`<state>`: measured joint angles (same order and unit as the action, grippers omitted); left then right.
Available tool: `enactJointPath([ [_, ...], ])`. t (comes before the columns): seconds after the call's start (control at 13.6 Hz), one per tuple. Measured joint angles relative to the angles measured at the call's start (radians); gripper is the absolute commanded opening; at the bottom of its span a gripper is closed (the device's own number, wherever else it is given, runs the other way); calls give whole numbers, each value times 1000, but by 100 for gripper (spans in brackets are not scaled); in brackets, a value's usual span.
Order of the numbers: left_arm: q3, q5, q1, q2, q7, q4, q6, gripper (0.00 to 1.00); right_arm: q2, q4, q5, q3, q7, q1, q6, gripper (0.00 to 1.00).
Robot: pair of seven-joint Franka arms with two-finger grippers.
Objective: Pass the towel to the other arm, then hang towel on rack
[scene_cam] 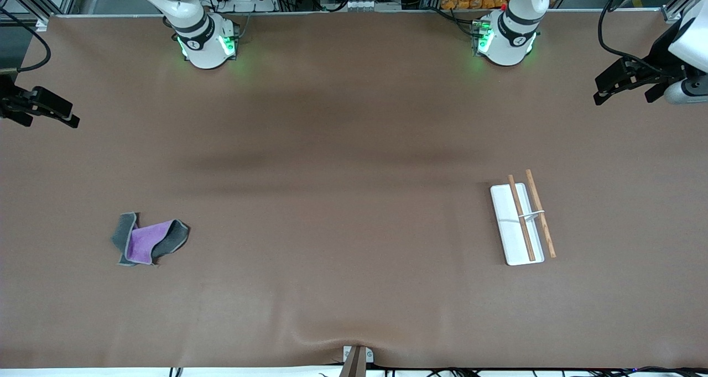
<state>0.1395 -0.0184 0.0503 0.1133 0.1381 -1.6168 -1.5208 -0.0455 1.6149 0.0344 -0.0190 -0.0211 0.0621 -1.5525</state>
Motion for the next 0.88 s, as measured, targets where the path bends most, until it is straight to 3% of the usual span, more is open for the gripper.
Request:
enactJointPath([
  [0.88, 0, 8, 1, -11, 0, 8, 1, 100, 1, 0, 0, 11, 1, -34, 0, 100],
])
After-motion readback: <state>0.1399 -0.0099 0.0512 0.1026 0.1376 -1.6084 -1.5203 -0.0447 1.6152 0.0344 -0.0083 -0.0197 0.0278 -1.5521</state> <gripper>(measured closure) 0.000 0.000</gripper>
